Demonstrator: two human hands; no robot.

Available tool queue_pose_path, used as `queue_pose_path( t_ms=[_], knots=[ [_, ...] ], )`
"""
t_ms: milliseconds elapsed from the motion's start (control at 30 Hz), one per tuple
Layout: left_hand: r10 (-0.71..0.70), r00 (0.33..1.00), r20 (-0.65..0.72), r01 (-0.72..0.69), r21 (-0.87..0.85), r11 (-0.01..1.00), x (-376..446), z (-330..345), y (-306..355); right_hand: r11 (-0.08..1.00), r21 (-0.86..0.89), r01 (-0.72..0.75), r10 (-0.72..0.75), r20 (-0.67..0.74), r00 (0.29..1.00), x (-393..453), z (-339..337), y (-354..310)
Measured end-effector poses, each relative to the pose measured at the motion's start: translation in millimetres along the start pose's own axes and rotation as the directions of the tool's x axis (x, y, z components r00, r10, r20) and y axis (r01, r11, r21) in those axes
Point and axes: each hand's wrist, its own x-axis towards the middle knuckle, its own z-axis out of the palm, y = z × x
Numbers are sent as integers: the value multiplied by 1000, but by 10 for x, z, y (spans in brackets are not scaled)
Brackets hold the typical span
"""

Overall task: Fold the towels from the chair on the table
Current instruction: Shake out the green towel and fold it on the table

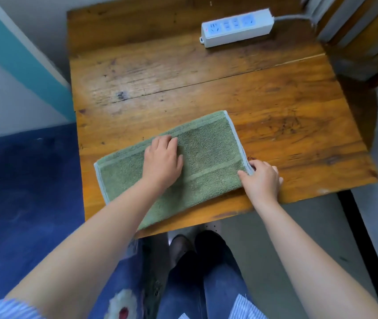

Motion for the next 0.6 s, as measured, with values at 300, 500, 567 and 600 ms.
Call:
queue_pose_path(
  t_ms=[300, 500, 567, 600],
  knots=[
    [-17, 952, 307, 97, -247, 964, 1110, -225, 742, 997, 48, -56, 41, 264, 964, 449, -349, -45],
    [55, 925, 376, 170, -537, 826, 1458, -415, 813, 998, -13, 61, -58, 194, 979, 686, -495, -79],
    [89, 932, 352, 157, -610, 777, 1513, -525, 782, 991, -32, 131, -125, 135, 983, 795, -614, -131],
    [110, 939, 327, 126, -623, 772, 1515, -585, 763, 985, -28, 173, -169, 103, 980, 837, -685, -168]
  ],
)
